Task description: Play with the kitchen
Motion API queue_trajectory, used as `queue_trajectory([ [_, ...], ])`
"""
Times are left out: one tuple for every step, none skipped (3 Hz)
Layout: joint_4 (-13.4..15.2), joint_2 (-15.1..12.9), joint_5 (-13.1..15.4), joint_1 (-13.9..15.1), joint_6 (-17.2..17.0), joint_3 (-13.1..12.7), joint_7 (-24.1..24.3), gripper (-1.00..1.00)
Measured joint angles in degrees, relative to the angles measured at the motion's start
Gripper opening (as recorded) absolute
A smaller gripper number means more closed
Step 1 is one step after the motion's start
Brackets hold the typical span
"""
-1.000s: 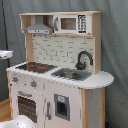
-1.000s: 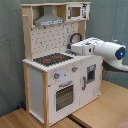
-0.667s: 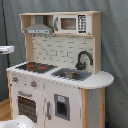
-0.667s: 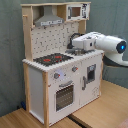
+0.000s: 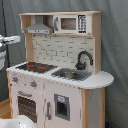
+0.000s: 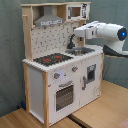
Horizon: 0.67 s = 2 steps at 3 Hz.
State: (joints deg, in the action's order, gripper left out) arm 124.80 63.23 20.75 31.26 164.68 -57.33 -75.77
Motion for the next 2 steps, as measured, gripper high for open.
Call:
queue_trajectory([
  [-1.80,-4.44,0.05,2.46,0.16,-1.04,-1.93,1.00],
  [-6.35,-6.89,0.05,5.04,0.16,-3.15,-1.93,1.00],
])
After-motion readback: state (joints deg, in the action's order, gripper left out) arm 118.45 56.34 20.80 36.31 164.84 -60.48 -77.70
